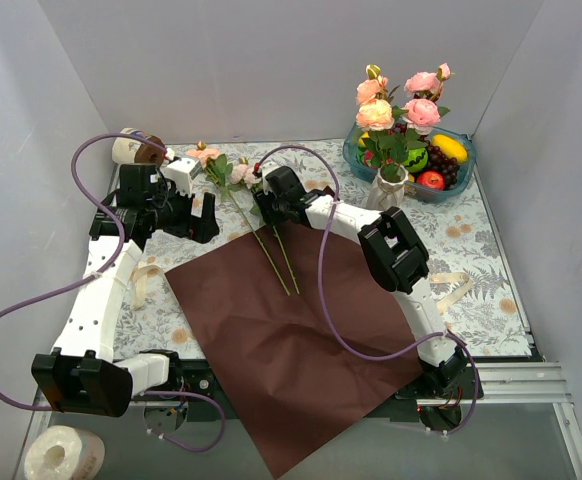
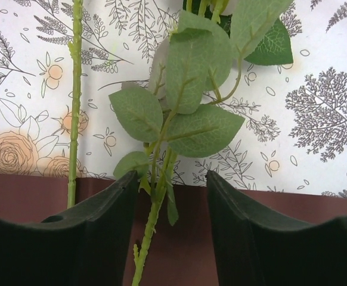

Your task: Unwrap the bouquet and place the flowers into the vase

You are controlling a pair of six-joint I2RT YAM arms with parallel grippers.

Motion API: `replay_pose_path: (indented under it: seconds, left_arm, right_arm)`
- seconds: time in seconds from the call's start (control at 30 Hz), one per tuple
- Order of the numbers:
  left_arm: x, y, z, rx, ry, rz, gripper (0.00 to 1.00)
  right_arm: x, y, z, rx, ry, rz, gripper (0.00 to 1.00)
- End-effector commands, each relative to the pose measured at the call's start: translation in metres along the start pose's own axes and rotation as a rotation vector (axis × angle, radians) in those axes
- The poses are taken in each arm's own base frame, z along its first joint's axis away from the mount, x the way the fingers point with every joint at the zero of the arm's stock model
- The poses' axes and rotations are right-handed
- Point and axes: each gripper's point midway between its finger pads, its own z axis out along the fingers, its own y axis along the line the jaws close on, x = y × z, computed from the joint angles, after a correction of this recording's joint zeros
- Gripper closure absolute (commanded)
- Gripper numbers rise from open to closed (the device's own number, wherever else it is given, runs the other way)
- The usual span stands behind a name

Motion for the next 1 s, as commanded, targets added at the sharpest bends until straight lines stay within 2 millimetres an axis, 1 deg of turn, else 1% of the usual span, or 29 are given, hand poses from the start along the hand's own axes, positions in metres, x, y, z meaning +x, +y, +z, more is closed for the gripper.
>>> replay_pose_path:
  seconds: [0.0,0.07,0.13,0.17,0.27,0.3,0.33,0.37,0.4,0.43,0.47,0.5,0.53,0.57,0.6,0.63,0.67,0.7,0.73,0.77,0.8,0.83,0.87,0.9,0.93,0.97]
  left_arm:
    - [-0.016,-0.002,-0.017,-0.019,-0.067,0.036,0.02]
    - [-0.018,-0.002,-0.019,-0.021,-0.071,0.038,0.02]
    - [-0.020,-0.003,-0.021,-0.020,-0.075,0.040,0.02]
    - [-0.020,-0.002,-0.021,-0.020,-0.075,0.040,0.02]
    - [-0.023,-0.004,-0.023,-0.018,-0.081,0.041,0.02]
    - [-0.023,-0.004,-0.023,-0.018,-0.081,0.039,0.02]
    - [-0.024,-0.004,-0.024,-0.018,-0.083,0.040,0.02]
    - [-0.024,-0.004,-0.024,-0.018,-0.081,0.039,0.02]
    - [-0.025,-0.004,-0.025,-0.018,-0.084,0.039,0.02]
    - [-0.025,-0.004,-0.026,-0.019,-0.085,0.038,0.02]
    - [-0.026,-0.005,-0.026,-0.019,-0.085,0.036,0.02]
    - [-0.026,-0.005,-0.026,-0.018,-0.085,0.035,0.02]
    - [-0.026,-0.005,-0.026,-0.017,-0.083,0.035,0.02]
    - [-0.026,-0.005,-0.027,-0.019,-0.087,0.034,0.02]
    - [-0.026,-0.006,-0.028,-0.017,-0.086,0.033,0.02]
    - [-0.026,-0.006,-0.028,-0.017,-0.084,0.033,0.02]
    - [-0.026,-0.005,-0.028,-0.018,-0.084,0.031,0.02]
    - [-0.026,-0.006,-0.028,-0.017,-0.084,0.030,0.02]
    - [-0.025,-0.007,-0.028,-0.014,-0.082,0.024,0.02]
    - [-0.026,-0.010,-0.029,0.001,-0.084,0.021,0.02]
    - [-0.027,-0.013,-0.031,0.013,-0.086,0.022,0.02]
    - [-0.028,-0.015,-0.033,0.021,-0.092,0.020,0.02]
    - [-0.030,-0.017,-0.036,0.028,-0.100,0.020,0.02]
    - [-0.031,-0.020,-0.037,0.038,-0.099,0.017,0.02]
    - [-0.035,-0.021,-0.041,0.039,-0.110,0.020,0.02]
    - [-0.035,-0.021,-0.042,0.038,-0.109,0.018,0.02]
  right_arm:
    - [0.000,0.005,0.000,-0.012,0.011,0.000,0.42]
    - [0.005,0.005,0.003,-0.017,0.026,-0.001,0.42]
    - [0.005,0.007,0.004,-0.025,0.043,-0.004,0.42]
    - [0.009,0.007,0.007,-0.026,0.056,-0.006,0.43]
    - [0.008,0.006,0.007,-0.025,0.060,-0.005,0.47]
    - [0.006,0.006,0.006,-0.022,0.055,-0.006,0.50]
    - [0.007,0.007,0.006,-0.023,0.058,-0.010,0.51]
    - [0.003,0.006,0.005,-0.021,0.055,-0.011,0.53]
    - [0.001,0.006,0.005,-0.021,0.051,-0.013,0.58]
    - [0.000,0.006,0.005,-0.020,0.051,-0.012,0.60]
    - [-0.006,0.005,0.003,-0.020,0.042,-0.011,0.64]
    - [-0.011,0.004,0.001,-0.020,0.033,-0.012,0.72]
    - [-0.016,0.004,-0.001,-0.021,0.022,-0.013,0.77]
    - [-0.025,0.003,-0.006,-0.017,0.003,-0.015,0.82]
    - [-0.037,0.002,-0.010,-0.015,-0.023,-0.016,0.91]
    - [-0.048,0.002,-0.014,-0.010,-0.046,-0.021,0.95]
    - [-0.062,0.000,-0.023,0.001,-0.076,-0.027,0.99]
    - [-0.084,-0.003,-0.032,0.005,-0.122,-0.024,0.99]
    - [-0.097,-0.006,-0.039,0.010,-0.152,-0.019,0.99]
    - [-0.118,-0.008,-0.054,0.016,-0.200,-0.011,0.99]
    - [-0.142,-0.018,-0.068,0.035,-0.255,0.014,0.99]
    - [-0.159,-0.022,-0.079,0.028,-0.299,0.031,0.99]
    - [-0.182,-0.025,-0.102,0.021,-0.362,0.047,0.99]
    - [-0.197,-0.035,-0.116,0.028,-0.405,0.071,0.99]
    - [-0.219,-0.038,-0.133,0.027,-0.472,0.076,0.99]
    - [-0.238,-0.040,-0.159,0.032,-0.532,0.075,0.99]
